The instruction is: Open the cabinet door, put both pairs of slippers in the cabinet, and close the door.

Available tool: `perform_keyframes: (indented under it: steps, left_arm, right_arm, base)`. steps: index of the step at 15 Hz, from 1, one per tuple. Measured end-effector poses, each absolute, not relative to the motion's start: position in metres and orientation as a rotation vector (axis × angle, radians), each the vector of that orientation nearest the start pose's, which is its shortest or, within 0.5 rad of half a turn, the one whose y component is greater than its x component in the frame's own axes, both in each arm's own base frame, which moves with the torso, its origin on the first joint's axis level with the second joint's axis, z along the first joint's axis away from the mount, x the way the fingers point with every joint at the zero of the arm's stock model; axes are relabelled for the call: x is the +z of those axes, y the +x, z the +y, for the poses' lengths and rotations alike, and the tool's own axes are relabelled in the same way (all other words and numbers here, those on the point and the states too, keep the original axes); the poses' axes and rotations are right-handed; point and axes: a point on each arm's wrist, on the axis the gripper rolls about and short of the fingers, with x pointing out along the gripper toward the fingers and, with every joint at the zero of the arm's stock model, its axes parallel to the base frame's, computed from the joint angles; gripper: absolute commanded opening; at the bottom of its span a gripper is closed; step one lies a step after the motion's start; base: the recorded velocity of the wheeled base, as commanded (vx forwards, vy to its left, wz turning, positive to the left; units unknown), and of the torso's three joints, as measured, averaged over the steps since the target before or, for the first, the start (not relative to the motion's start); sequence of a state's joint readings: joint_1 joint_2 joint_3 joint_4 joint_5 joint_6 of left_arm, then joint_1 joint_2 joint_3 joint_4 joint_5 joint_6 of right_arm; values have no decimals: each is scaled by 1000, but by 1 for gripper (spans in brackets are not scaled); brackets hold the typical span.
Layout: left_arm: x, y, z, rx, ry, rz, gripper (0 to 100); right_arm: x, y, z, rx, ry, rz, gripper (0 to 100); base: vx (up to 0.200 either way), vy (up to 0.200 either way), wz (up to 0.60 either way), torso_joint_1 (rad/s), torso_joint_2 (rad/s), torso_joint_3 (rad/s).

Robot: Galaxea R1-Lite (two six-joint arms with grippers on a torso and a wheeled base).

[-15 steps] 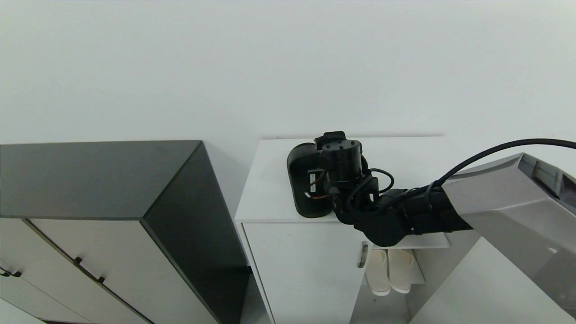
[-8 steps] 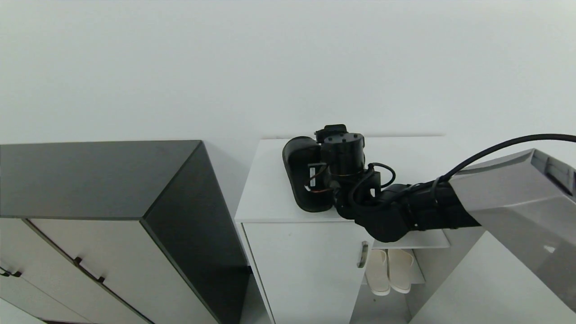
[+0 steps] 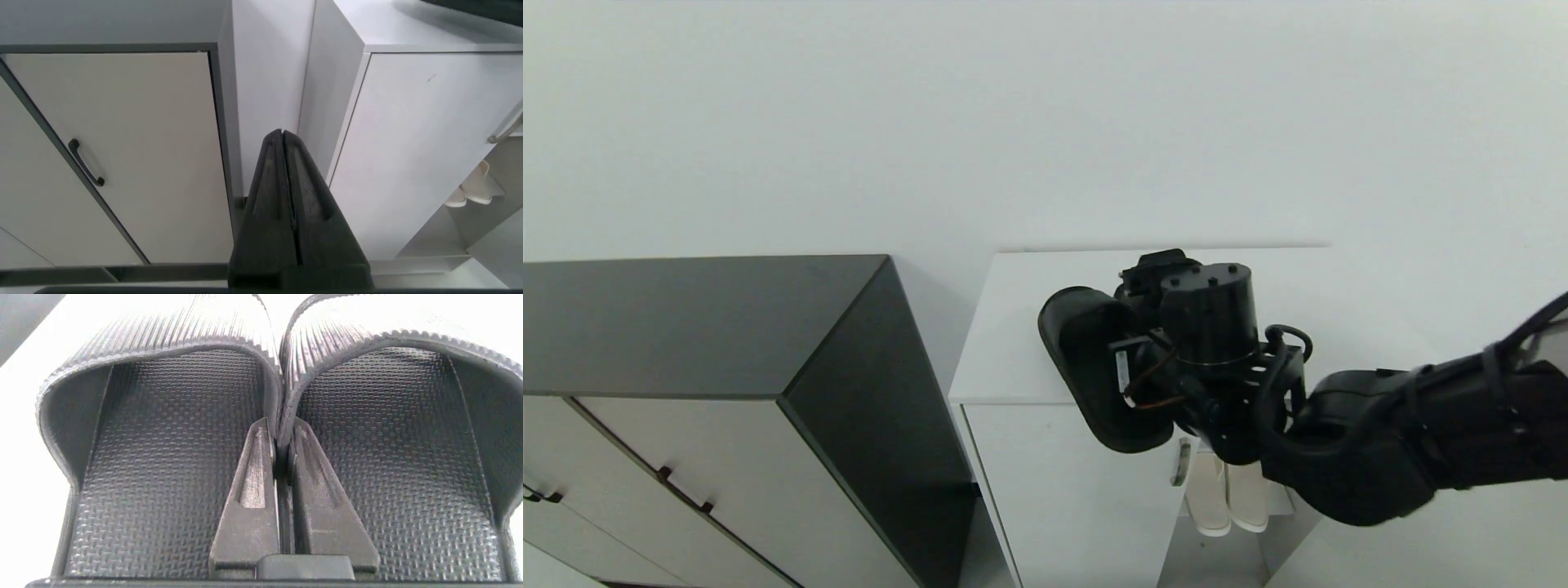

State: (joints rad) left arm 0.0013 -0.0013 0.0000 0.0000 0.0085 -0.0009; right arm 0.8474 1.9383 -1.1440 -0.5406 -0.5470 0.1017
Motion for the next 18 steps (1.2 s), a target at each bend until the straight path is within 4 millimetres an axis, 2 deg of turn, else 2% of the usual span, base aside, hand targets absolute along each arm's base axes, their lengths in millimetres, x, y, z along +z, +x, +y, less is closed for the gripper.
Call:
perform_keyframes:
  steps: [4,8,12,18]
  left_arm:
    - [75,-23,0,9,2,-1,0]
    - [75,-23,0,9,0,-1,0]
    - [75,-23,0,11,-3,-1,0]
    - [75,-23,0,11,-3,-1,0]
  right_arm:
    - [183,211,256,359,-89,232,0]
    - [187,169,224,411,-108,241,0]
    - [189,159,216,433,-101,238,0]
    - [188,158,216,431,-87,246,0]
  base:
    - [0,0,0,0,0,0]
    - [0,0,0,0,0,0]
    - [0,0,0,0,0,0]
    - [-200,0,0,3,-1,2]
